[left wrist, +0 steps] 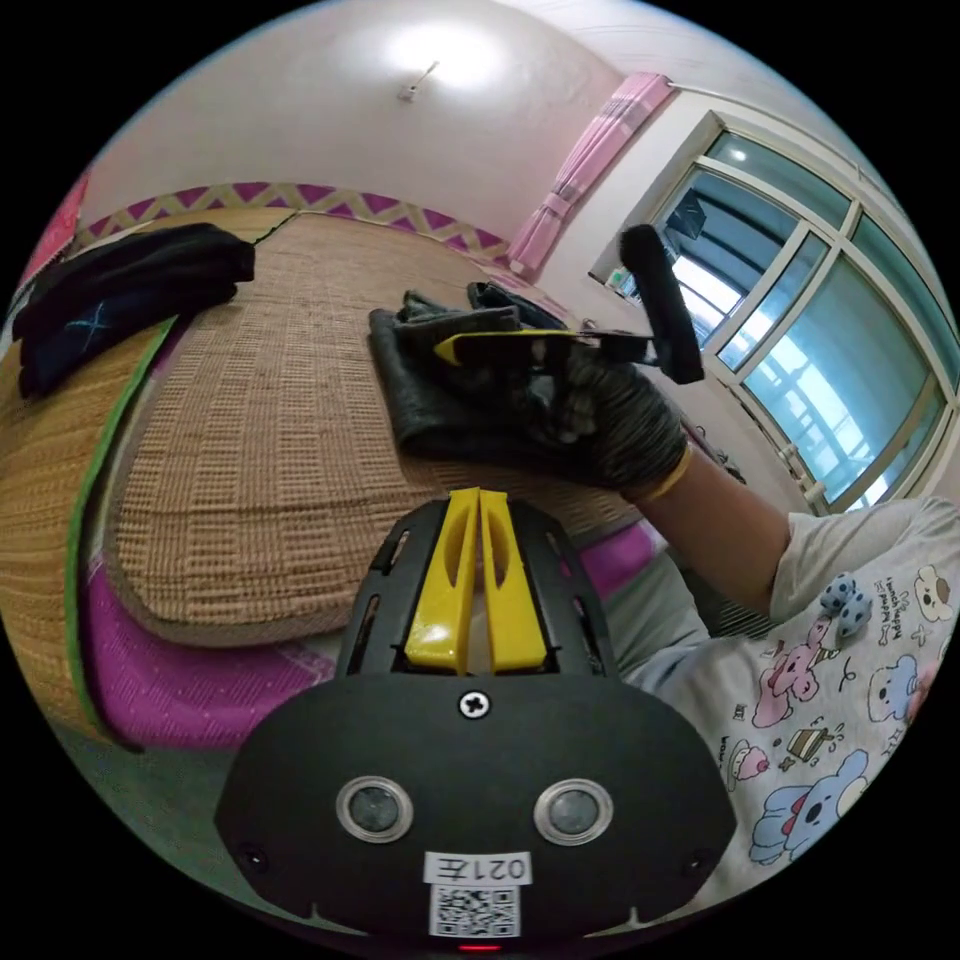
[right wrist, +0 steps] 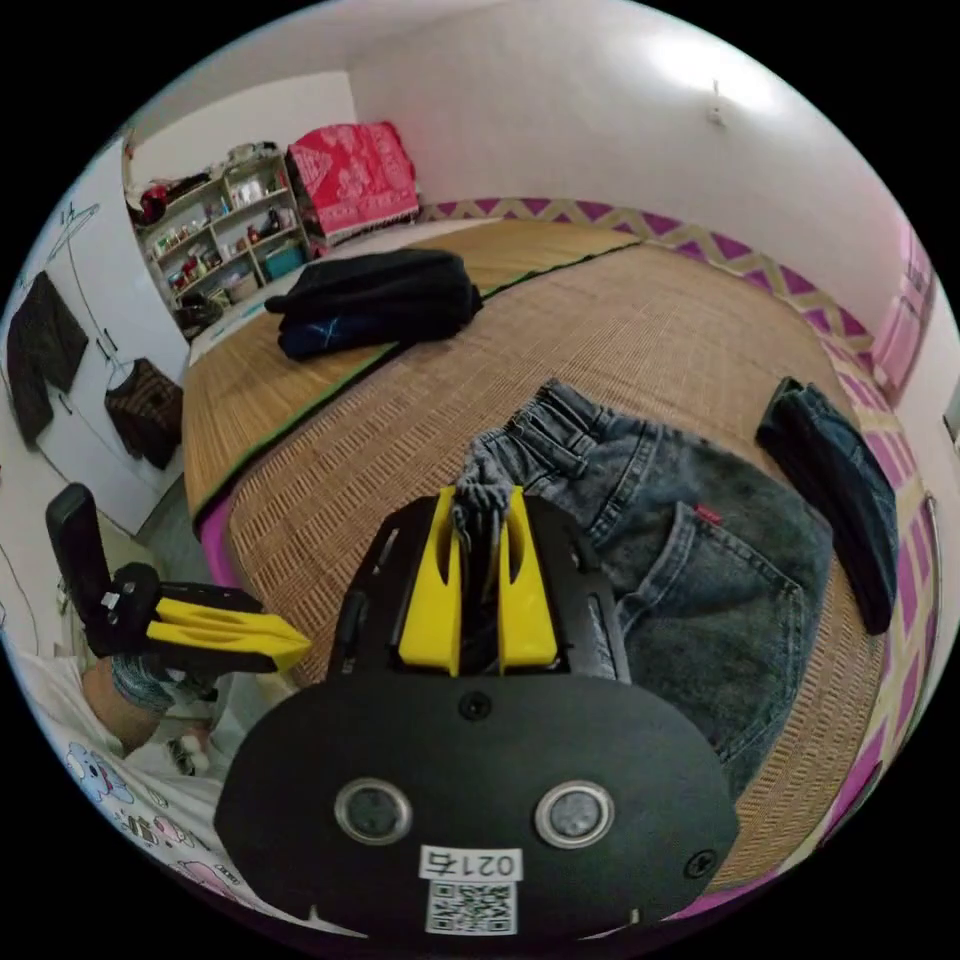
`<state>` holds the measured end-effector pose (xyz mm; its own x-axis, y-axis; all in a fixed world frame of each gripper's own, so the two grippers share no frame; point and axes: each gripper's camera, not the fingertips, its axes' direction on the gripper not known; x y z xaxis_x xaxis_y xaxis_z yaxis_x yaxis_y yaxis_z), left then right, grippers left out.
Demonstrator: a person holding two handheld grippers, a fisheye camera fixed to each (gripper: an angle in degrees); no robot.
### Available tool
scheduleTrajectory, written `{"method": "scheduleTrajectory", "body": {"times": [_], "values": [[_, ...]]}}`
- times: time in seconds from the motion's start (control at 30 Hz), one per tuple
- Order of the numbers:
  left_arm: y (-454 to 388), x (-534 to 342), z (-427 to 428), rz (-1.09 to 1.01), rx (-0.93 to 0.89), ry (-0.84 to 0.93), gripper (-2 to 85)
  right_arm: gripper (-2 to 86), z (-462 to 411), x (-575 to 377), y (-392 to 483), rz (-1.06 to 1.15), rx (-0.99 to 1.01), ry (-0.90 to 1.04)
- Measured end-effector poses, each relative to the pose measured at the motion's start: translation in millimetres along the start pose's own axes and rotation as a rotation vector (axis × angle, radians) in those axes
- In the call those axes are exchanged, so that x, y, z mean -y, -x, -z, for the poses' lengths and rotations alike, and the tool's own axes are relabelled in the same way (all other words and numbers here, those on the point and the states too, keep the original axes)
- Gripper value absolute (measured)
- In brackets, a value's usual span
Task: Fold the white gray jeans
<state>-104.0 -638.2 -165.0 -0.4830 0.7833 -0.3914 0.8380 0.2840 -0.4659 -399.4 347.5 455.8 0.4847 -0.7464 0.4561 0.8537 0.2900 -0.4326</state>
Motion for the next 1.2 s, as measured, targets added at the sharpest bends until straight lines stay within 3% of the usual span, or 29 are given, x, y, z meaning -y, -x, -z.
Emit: {"method": "scheduleTrajectory", "body": {"times": [0.1,0.2,0.27,0.4,0.57,0.67,0.7,0.9,1.03,1.1,1.2], "values": [[17,4,8,0.03,-0.046,-0.049,-0.9,6.3,1,1,9,0.002,-0.032,-0.083],[26,23,12,0.036,-0.111,-0.126,-0.9,7.1,-49,1,18,0.063,-0.027,0.04],[26,37,14,0.012,-0.111,-0.153,-0.9,7.6,-41,-2,15,0.074,0.008,0.009],[24,76,15,-0.052,-0.104,-0.172,-0.9,8.4,3,-12,-29,0.051,0.322,0.035],[17,120,-3,-0.167,-0.046,-0.101,-0.7,3.5,49,-60,-71,0.032,0.128,0.04],[43,130,-36,-0.078,0.128,0.109,-0.9,0.4,32,-88,-74,0.079,0.027,0.156],[55,127,-38,-0.081,0.086,0.083,-0.9,0.1,11,-98,-75,0.09,0.01,0.238],[68,146,-26,-0.058,0.078,0.077,-0.7,0.4,16,-103,-107,0.099,0.063,0.174],[93,161,6,0.06,0.009,-0.107,0.4,7.1,70,-109,-211,-0.227,0.049,-0.098],[122,174,5,0.165,0.005,-0.082,9.1,9.8,66,-113,-262,-0.362,0.082,-0.087],[158,186,-13,0.244,-0.109,0.016,12.2,12.5,31,-122,-332,-0.517,0.291,-0.014]]}}
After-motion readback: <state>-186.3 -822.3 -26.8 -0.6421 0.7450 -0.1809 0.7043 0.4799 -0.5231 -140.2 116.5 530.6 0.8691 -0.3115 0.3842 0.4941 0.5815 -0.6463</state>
